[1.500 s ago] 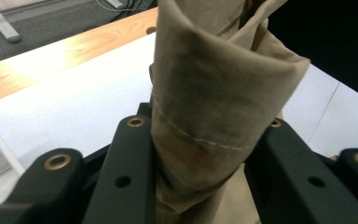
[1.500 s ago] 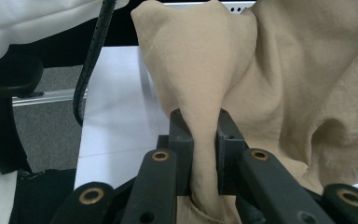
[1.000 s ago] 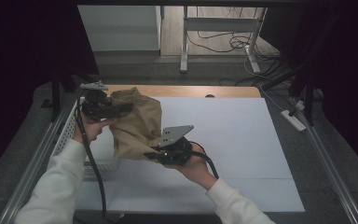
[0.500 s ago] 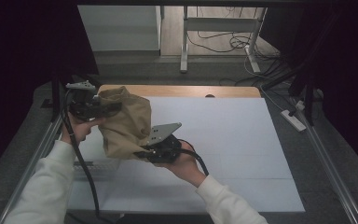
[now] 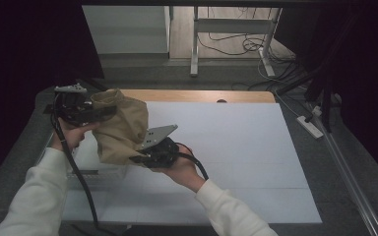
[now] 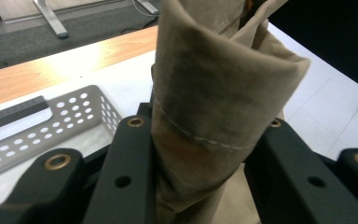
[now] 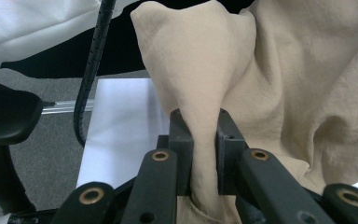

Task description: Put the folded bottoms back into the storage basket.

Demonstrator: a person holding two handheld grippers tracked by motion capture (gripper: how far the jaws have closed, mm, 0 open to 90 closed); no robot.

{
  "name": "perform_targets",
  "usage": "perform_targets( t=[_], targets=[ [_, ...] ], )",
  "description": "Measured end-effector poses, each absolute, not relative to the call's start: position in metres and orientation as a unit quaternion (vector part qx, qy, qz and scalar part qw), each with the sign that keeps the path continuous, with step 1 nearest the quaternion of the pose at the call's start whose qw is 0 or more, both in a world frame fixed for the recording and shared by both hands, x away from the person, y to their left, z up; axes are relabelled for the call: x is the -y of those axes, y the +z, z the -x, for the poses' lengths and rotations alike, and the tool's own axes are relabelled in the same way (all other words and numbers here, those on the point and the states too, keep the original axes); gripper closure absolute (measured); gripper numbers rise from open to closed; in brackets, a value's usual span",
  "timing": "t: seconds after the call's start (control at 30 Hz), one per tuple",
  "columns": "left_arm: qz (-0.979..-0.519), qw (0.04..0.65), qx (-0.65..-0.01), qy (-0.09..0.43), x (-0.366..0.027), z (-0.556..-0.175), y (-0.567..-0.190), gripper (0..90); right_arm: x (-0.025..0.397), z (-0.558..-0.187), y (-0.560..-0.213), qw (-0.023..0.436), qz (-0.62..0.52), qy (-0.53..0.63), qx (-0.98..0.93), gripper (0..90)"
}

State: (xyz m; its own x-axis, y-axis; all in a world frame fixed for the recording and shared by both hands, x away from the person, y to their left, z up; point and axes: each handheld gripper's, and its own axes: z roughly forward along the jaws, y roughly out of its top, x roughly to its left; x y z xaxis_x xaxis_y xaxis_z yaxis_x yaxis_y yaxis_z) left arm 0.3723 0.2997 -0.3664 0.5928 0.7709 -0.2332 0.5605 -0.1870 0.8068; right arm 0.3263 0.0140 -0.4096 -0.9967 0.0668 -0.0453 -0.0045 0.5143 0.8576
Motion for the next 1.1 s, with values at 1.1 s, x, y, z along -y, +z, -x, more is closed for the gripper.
perform_targets(
  t=[1.1],
  targets=[
    [-0.750,0.449,-0.470,0.122,-0.348,-0.374,-0.367,70.5,-0.063,-0.338,-0.411,0.026,-0.015,0.496,-0.868,80.2]
  ],
)
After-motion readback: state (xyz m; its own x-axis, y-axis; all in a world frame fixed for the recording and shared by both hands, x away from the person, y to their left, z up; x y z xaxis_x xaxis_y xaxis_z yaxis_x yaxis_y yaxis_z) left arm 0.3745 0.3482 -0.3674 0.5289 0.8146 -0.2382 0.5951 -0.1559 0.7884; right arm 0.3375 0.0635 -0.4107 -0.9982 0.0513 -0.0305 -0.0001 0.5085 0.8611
